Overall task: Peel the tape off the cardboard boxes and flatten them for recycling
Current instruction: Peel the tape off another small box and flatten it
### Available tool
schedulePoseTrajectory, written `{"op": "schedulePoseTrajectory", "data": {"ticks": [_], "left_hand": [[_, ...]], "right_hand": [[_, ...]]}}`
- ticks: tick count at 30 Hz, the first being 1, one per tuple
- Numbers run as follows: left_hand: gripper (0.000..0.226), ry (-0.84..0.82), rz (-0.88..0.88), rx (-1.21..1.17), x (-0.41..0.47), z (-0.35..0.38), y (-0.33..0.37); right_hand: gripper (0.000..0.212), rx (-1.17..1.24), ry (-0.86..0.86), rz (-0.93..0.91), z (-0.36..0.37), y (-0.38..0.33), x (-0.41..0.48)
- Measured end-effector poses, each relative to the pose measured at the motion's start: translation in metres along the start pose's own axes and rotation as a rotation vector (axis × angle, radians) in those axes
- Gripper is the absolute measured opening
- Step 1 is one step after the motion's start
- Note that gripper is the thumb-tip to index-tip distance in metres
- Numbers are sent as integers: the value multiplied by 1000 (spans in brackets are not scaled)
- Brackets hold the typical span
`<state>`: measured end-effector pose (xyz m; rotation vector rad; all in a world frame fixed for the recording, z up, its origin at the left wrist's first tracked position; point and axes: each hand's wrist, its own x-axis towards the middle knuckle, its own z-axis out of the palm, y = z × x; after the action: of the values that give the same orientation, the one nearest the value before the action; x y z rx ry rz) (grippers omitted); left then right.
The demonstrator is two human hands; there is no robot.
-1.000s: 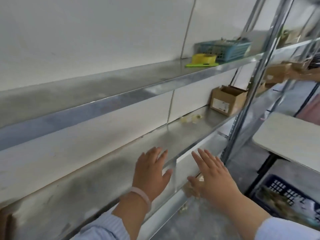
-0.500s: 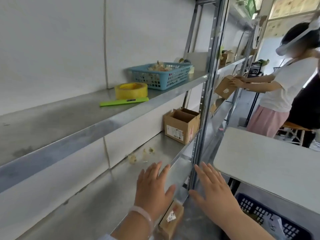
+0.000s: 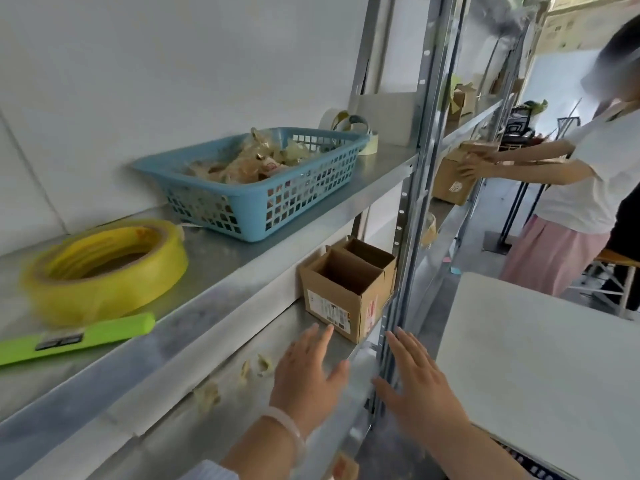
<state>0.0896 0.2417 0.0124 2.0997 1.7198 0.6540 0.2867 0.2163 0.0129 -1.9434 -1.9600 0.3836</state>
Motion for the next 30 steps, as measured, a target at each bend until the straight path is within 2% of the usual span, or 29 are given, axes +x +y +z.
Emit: {"op": "schedulePoseTrajectory", "data": {"ticks": [5,9,13,16,20,24,27,30], "left_hand": [[63,42,-154,-115,56,14,11],[64,58,-284,-216,97,28,33],[74,99,-459,-357,131,38,48],[77,133,-586,-479,148,47,49],[65,229,-633,-613,150,52,44],[44,367,-681,-704,144,37,32],[64,343,-739,-767,140,24,24],[87,289,-778,-815,134,22,13]], "right_hand": [[80,122,-162,21,-4,21,83],[84,140,-149,-47,-8,49,152],[93,33,-134,-185,-4,67,200],[88,76,-150,-219,3,69,212],[78,97,-109,-408,12,65,202],[71,273,-215,-582,14,55,191],[55,354,-339,-669,15,46,190],[44,425,-480,-632,20,40,193]]}}
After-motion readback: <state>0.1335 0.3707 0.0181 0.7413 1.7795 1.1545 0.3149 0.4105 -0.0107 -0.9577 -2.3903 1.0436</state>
